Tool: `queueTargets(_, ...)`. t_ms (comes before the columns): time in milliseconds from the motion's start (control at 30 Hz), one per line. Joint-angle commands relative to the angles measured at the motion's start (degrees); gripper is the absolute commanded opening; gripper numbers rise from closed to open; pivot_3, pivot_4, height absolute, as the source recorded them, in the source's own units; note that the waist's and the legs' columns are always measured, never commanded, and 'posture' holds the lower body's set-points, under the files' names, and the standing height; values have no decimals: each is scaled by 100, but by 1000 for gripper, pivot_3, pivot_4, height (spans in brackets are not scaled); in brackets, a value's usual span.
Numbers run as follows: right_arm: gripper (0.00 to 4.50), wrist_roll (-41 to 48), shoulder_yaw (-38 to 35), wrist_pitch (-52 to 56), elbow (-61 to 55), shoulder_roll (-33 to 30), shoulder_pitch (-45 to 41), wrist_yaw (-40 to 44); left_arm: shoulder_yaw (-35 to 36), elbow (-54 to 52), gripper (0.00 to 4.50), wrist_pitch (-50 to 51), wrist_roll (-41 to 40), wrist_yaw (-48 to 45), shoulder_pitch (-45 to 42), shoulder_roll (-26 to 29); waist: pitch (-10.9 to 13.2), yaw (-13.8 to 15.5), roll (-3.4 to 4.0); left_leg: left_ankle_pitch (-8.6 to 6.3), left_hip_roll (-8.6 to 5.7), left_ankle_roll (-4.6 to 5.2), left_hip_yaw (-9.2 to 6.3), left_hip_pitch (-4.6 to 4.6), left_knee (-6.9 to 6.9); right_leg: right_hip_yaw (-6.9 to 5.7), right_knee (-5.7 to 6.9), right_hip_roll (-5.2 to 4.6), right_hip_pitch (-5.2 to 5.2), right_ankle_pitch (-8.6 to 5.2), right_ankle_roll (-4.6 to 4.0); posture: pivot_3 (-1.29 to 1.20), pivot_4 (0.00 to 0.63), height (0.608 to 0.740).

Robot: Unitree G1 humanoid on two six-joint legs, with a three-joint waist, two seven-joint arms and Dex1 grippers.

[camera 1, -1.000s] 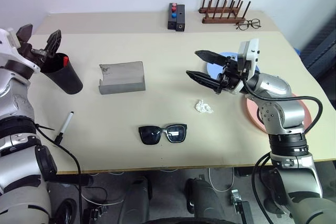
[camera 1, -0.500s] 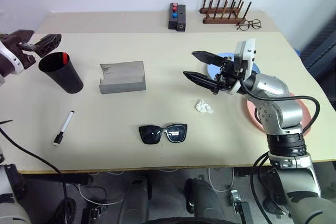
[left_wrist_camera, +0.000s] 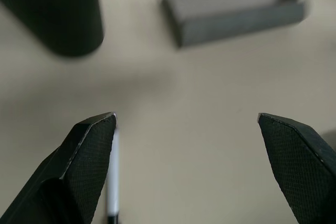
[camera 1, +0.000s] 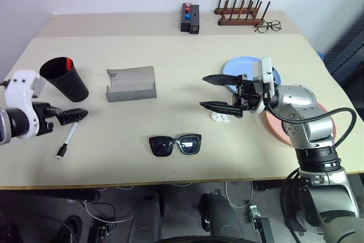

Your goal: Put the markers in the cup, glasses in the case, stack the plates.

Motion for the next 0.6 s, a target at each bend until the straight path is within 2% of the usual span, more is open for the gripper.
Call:
queueTargets(33, 3414, 103, -151, -141, -303, -45, -14, 10, -40, -188, 4460, 57, 168, 222, 46, -394, 0, 9, 0, 0, 2, 0, -1, 0, 0, 0, -1, 3, 0, 1, -2, 0, 150, 740)
queueTargets(133, 3414, 80, -162, -166, -297, -41, 38, -33, -409, -365, 4460, -156, 357, 317, 359, -545, -1, 7, -2, 1, 4, -2, 0, 0, 2, 1, -1, 4, 1, 3, -4, 0, 150, 740)
queueTargets(267, 3414, 84, -182, -149, -351, -53, 120, -111, -808, -346, 4460, -448, 556, 255, 567, -419, -2, 9, -3, 2, 12, -3, 0, -1, 2, 1, -1, 11, -3, 6, -12, 0, 150, 740)
queueTargets(600, 3414, 53, -165, -194, -328, -61, 245, -218, -941, 65, 4460, -1014, 969, 38, 484, -27, -1, 11, -2, 2, 19, -5, 5, -1, 3, 1, -4, 14, -6, 8, -22, 0, 150, 740)
